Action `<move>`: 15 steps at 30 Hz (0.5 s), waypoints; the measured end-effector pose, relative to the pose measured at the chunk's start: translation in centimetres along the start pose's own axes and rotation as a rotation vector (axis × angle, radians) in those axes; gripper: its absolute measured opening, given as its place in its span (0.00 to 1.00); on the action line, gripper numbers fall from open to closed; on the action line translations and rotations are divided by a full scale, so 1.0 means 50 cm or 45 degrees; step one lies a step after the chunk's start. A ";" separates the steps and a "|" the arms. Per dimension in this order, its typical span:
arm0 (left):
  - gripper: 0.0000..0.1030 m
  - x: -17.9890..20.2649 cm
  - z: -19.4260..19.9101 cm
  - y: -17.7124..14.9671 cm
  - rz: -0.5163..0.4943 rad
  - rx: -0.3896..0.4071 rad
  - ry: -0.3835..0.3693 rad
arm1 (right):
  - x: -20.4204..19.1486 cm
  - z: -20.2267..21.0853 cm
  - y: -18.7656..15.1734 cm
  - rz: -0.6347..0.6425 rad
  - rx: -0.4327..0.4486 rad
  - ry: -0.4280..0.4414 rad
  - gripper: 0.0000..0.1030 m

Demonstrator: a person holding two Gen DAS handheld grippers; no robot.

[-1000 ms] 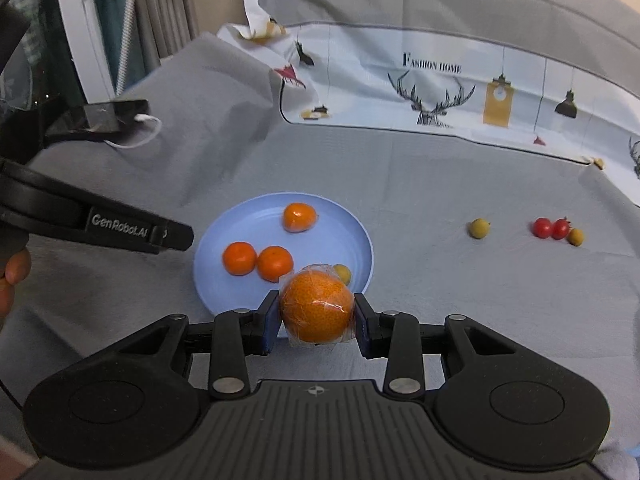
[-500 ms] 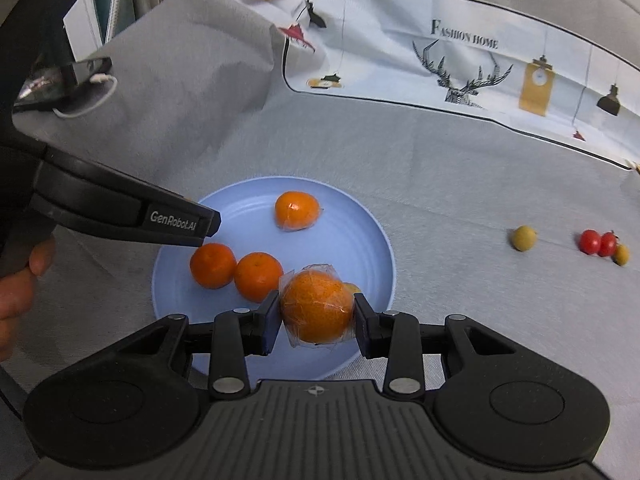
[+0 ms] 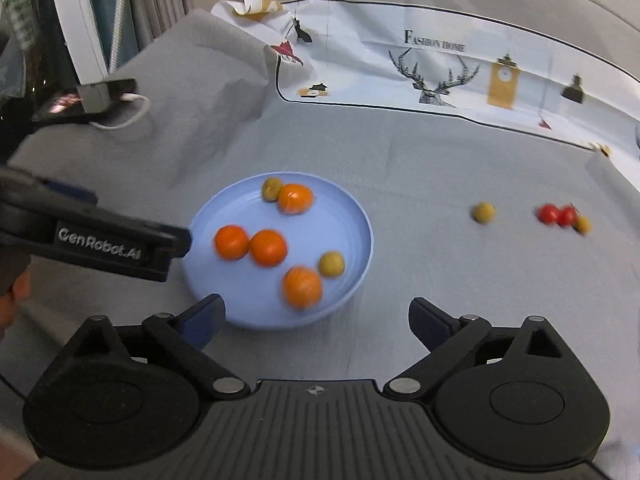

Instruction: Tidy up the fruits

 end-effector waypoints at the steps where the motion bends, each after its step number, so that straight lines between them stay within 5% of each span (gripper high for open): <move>1: 1.00 -0.007 0.013 -0.013 0.005 -0.019 0.005 | -0.009 0.022 -0.007 -0.002 0.021 -0.004 0.97; 5: 1.00 -0.024 0.061 -0.061 0.026 -0.064 0.009 | -0.048 0.098 -0.026 0.042 0.120 -0.034 0.99; 15: 1.00 -0.032 0.165 -0.133 0.013 0.002 0.028 | -0.093 0.213 -0.065 0.088 0.252 -0.084 0.99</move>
Point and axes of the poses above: each gripper's, at about its wrist camera, not at the fingertips, and z roughly against the way its jaws point, x to its right, y to its top, the point moved 4 cm from there along -z, roughly the way its jaws point, and after that the axes turned 15 degrees about y, right-handed, at the moved point
